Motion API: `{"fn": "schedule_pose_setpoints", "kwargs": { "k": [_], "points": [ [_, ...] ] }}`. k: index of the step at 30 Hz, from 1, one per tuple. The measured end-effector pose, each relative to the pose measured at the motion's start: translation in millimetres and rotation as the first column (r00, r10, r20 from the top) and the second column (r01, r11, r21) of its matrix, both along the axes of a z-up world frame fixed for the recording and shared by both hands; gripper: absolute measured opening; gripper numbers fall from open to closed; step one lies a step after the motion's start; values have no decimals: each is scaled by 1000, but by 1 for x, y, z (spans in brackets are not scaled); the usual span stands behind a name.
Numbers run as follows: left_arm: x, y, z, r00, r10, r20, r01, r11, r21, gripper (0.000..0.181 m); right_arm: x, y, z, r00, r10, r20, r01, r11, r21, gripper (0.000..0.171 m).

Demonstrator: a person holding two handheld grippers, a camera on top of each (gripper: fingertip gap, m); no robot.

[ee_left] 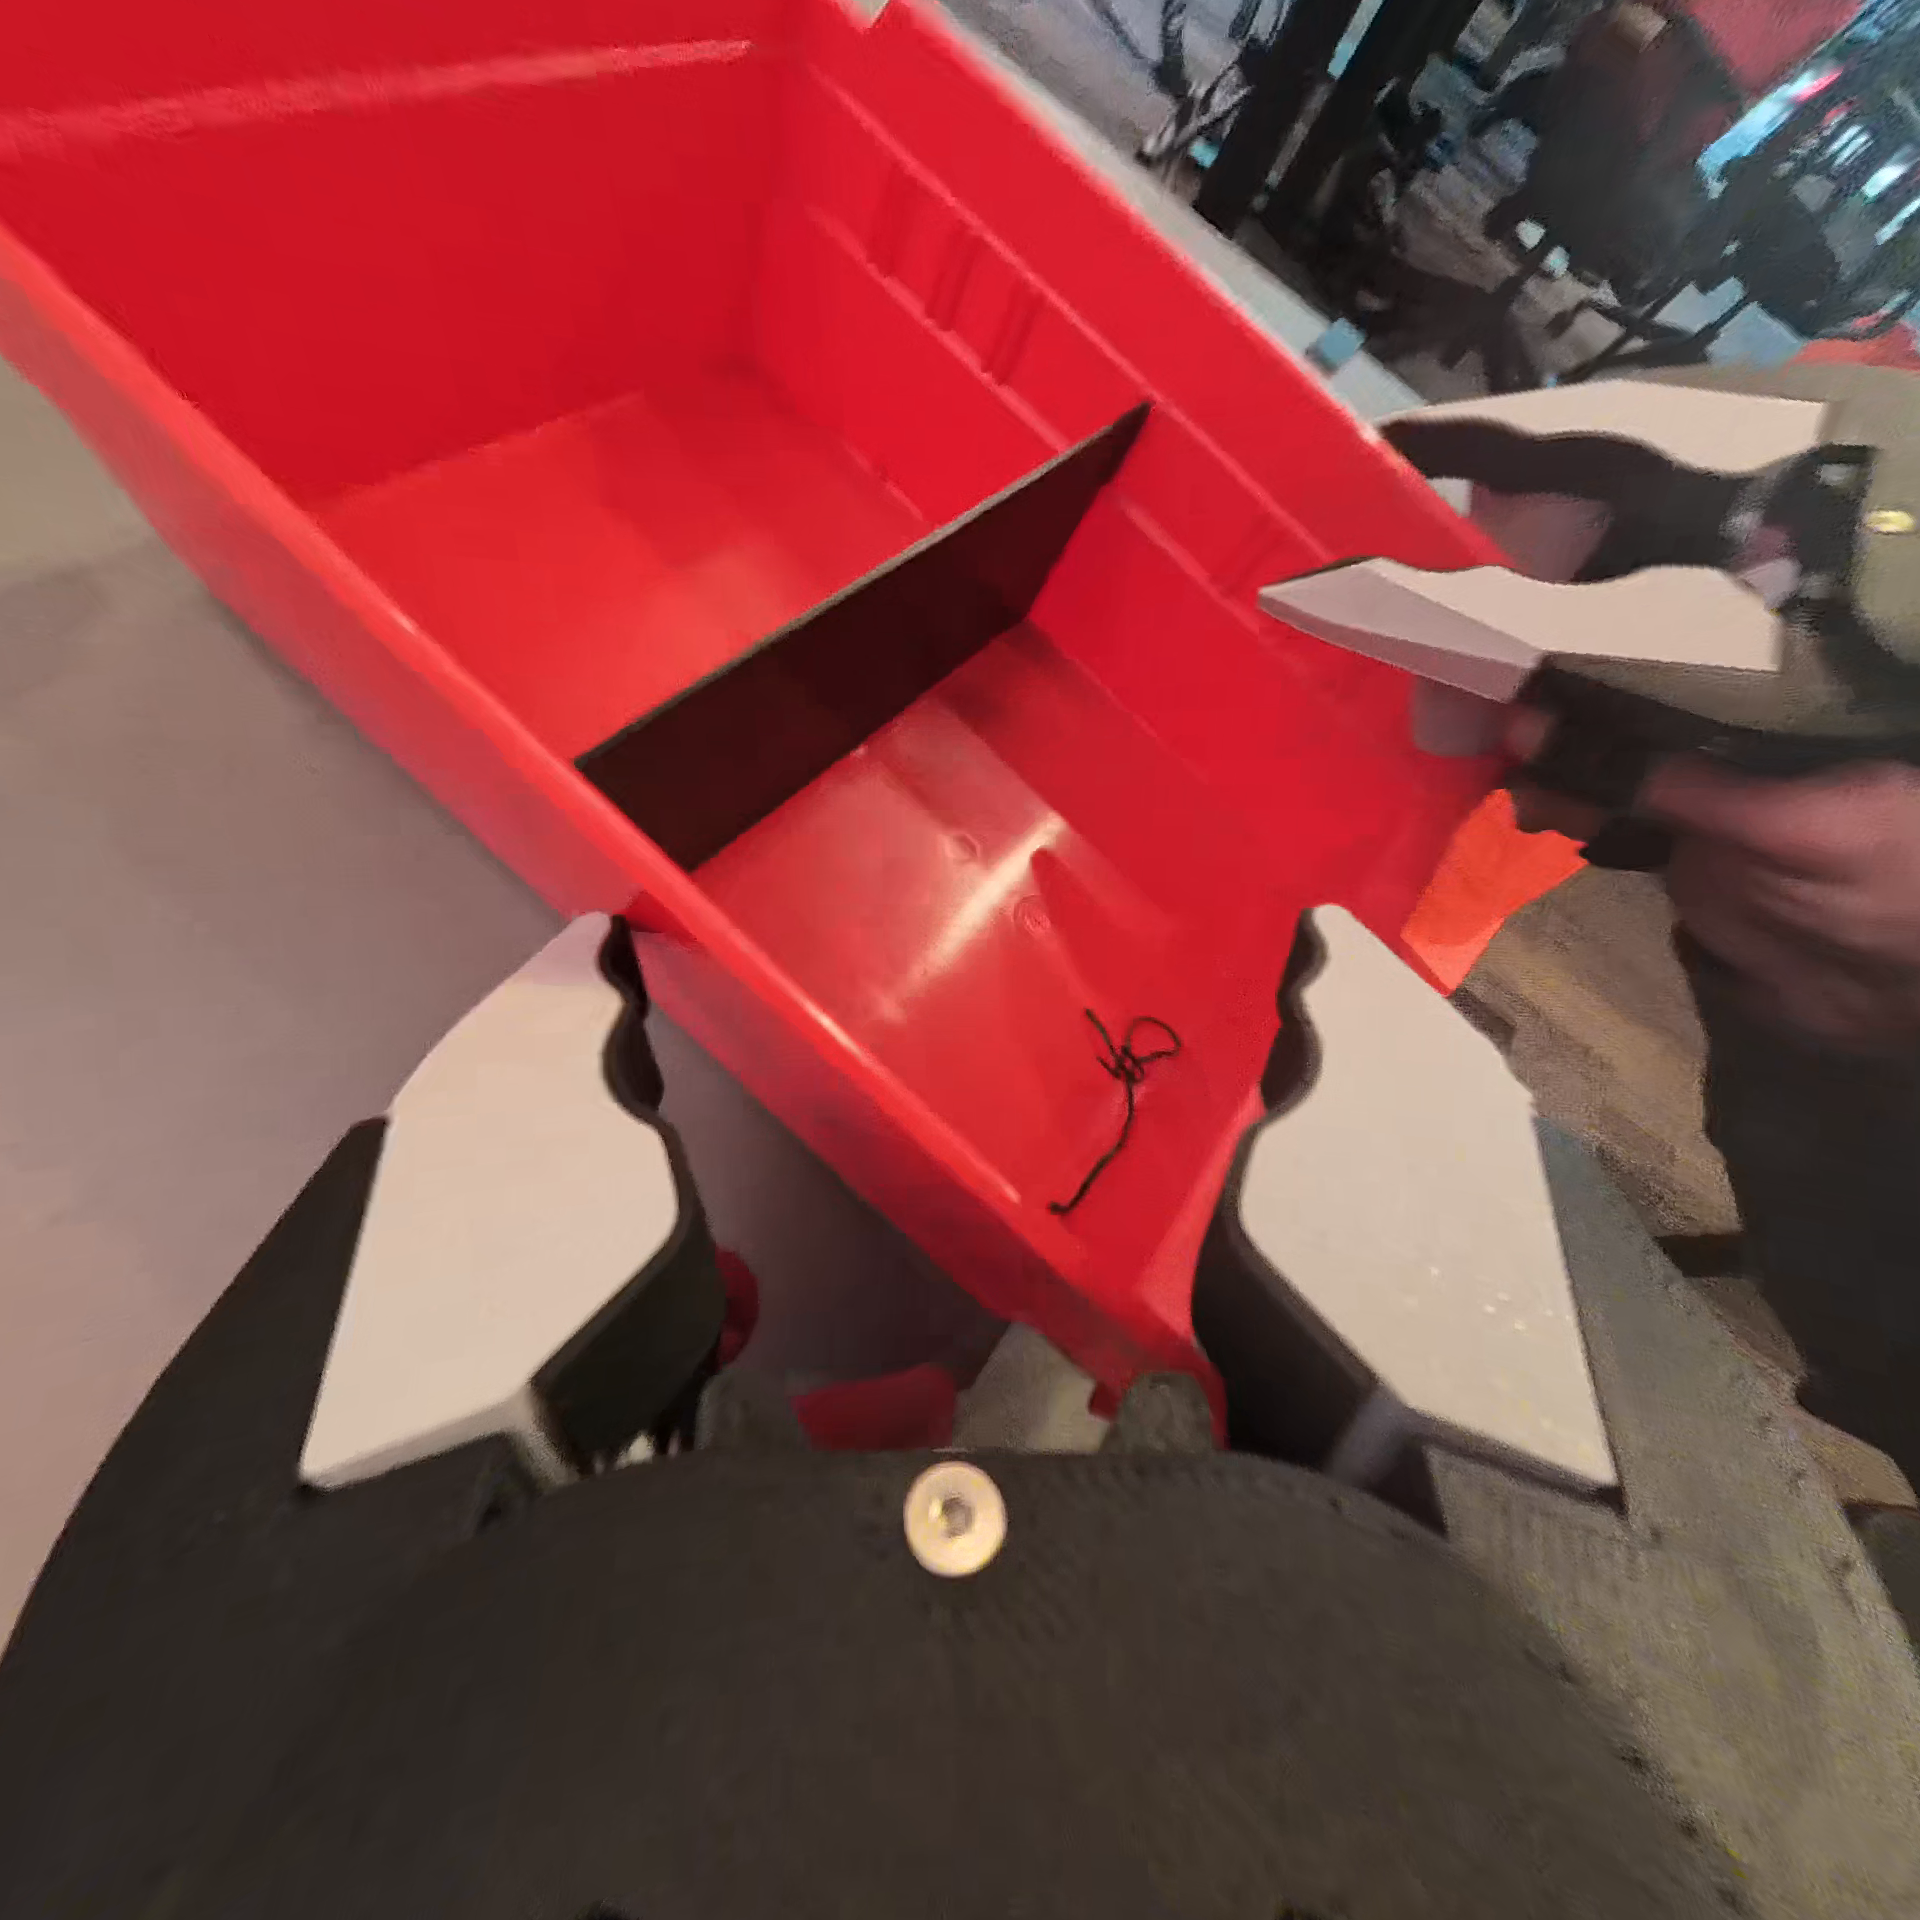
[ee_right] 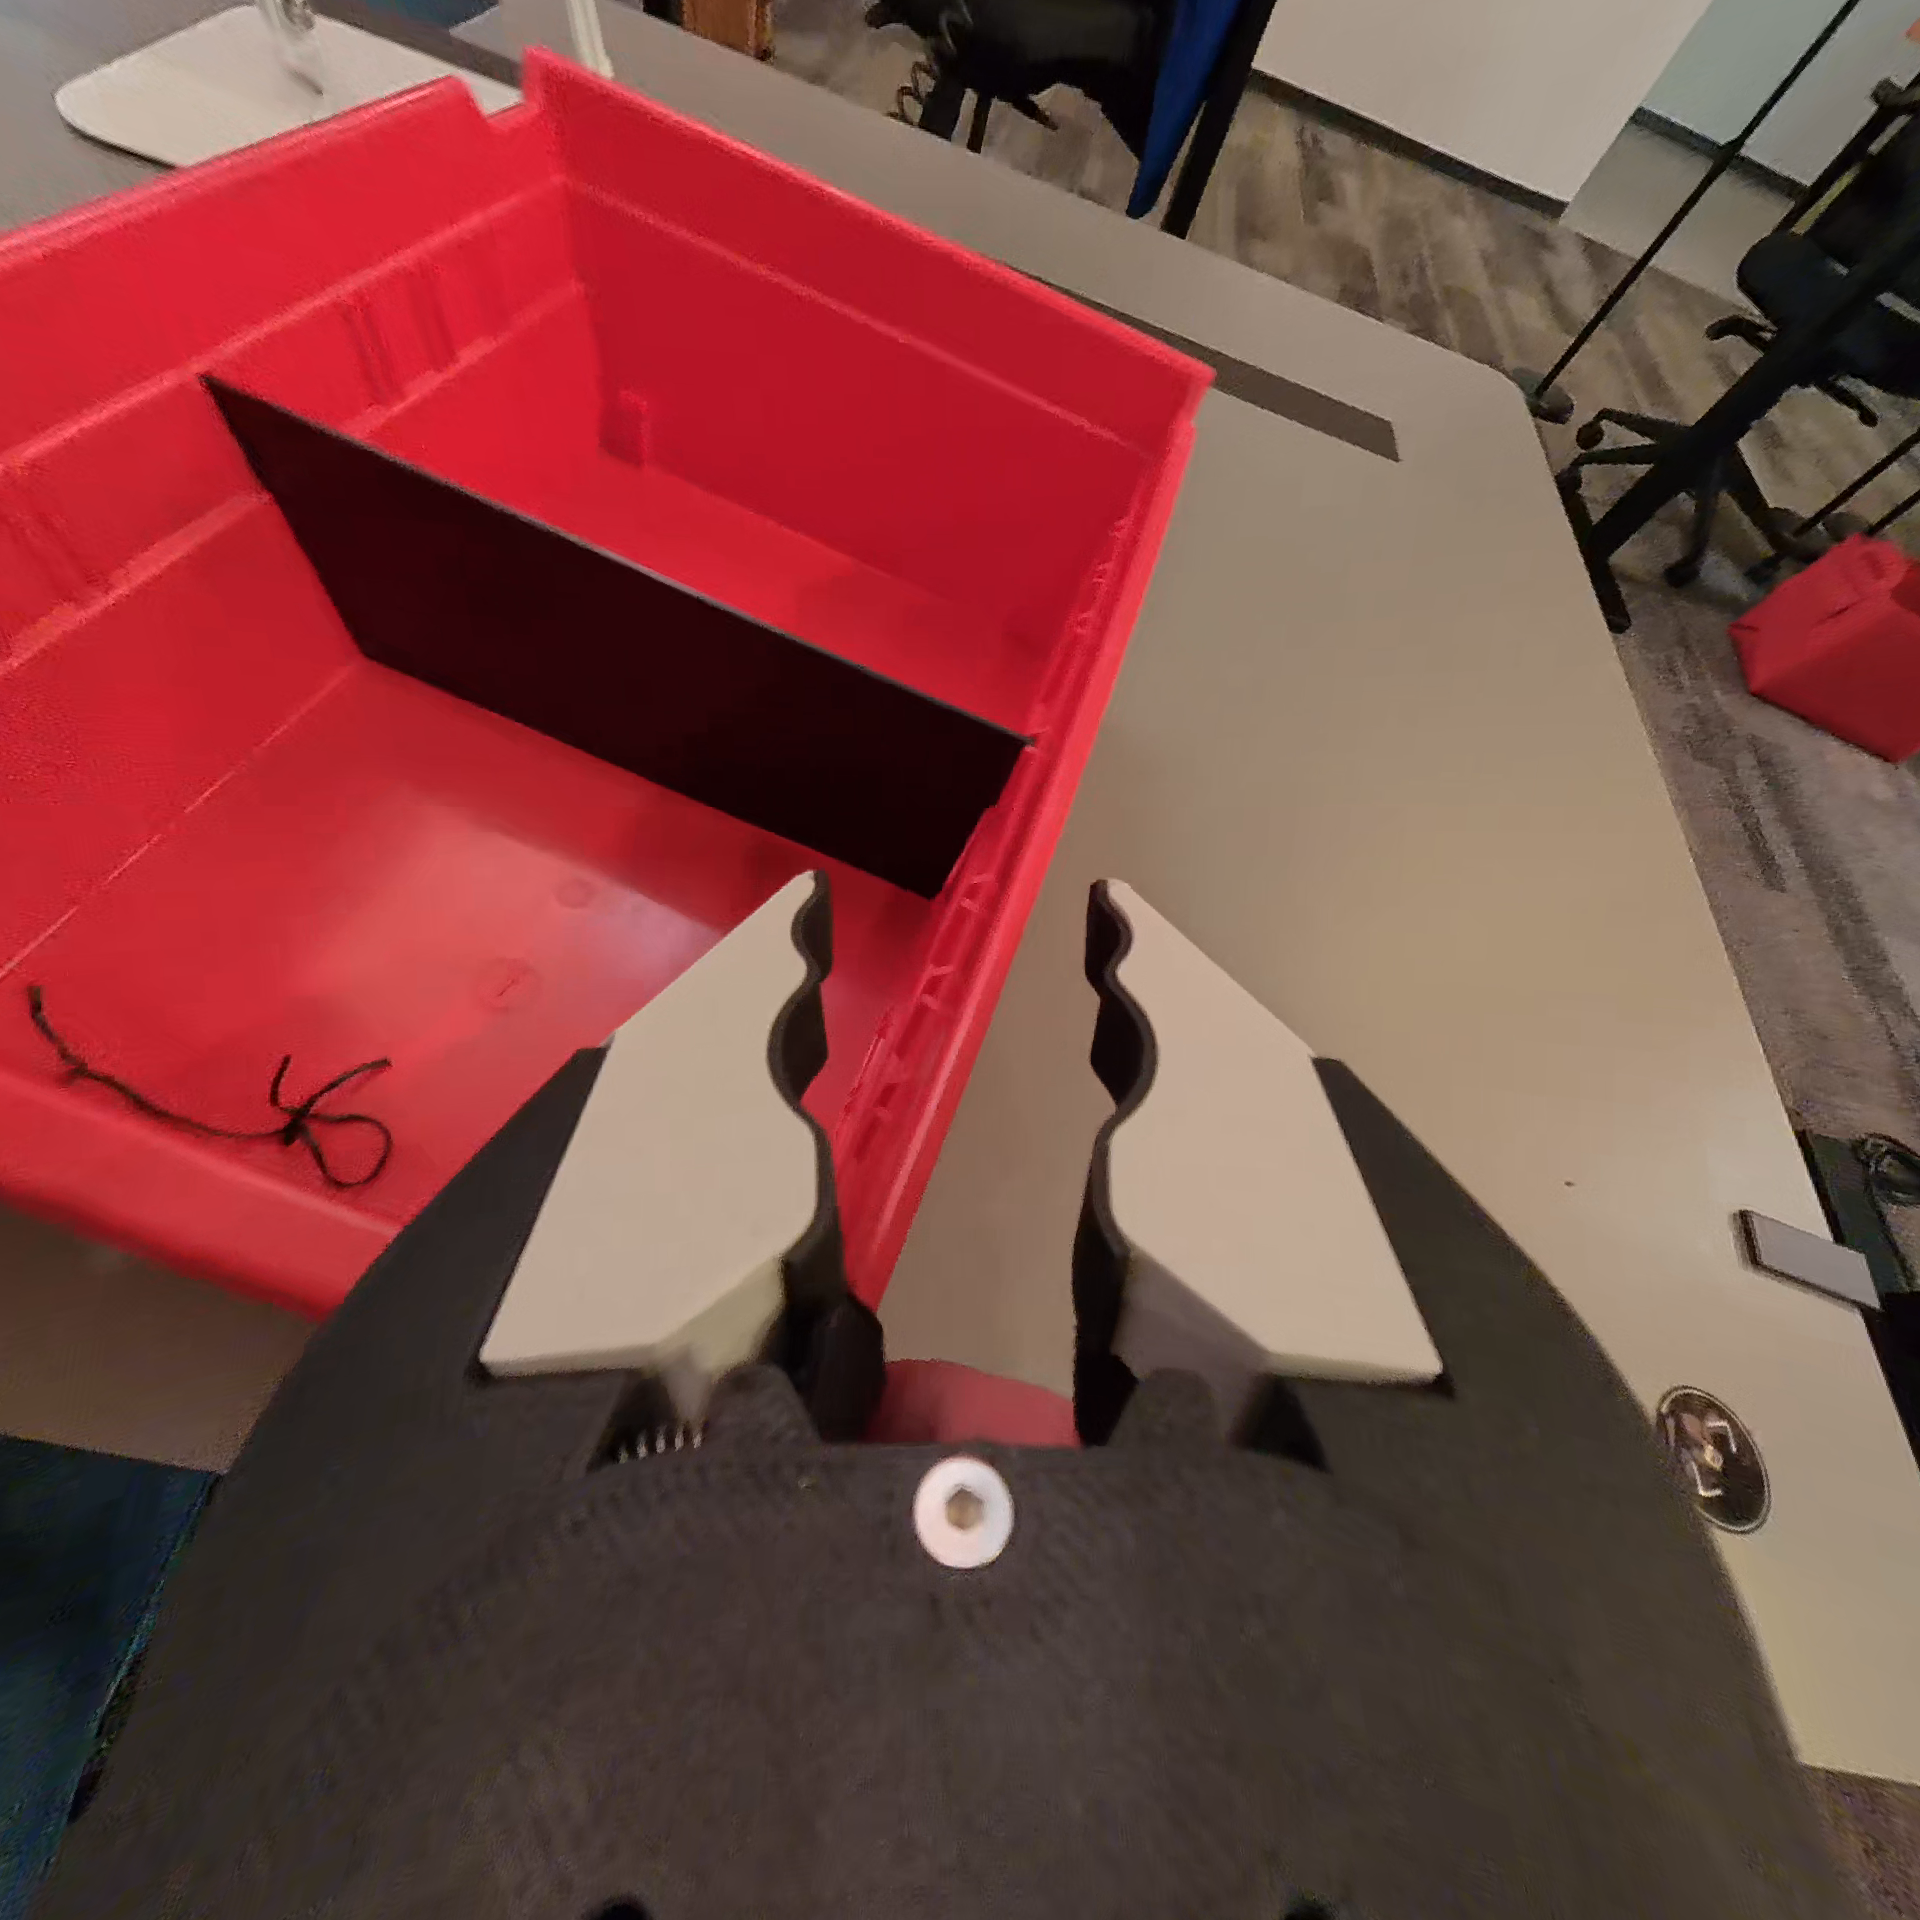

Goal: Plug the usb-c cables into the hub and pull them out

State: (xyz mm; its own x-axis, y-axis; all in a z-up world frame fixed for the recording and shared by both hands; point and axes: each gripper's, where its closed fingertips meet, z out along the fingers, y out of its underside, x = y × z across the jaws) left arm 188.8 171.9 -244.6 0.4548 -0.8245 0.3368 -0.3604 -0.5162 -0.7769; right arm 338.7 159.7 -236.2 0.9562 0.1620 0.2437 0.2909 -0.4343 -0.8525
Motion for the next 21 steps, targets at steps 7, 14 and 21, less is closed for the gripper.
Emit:
{"fn": "schedule_pose_setpoints", "kwargs": {
  "k": [7, 14, 21],
  "points": [
    [-52, -4, 71, 996, -3, 94, -13, 985, 172, 75, 34, 5, 2, 998, -48, 44, 48, 999, 6, 49],
    [-220, 23, 115, 956, 253, -147, -149, 853, 500, 63, 74, 2, 0, 994, -101, 38, 101, 995, -4, 44],
    [-471, 18, 68, 573, 680, -457, -378, 714, 589, 75, 110, -5, 1, 983, -175, 46, 175, 985, 15, 33]
  ]
}}
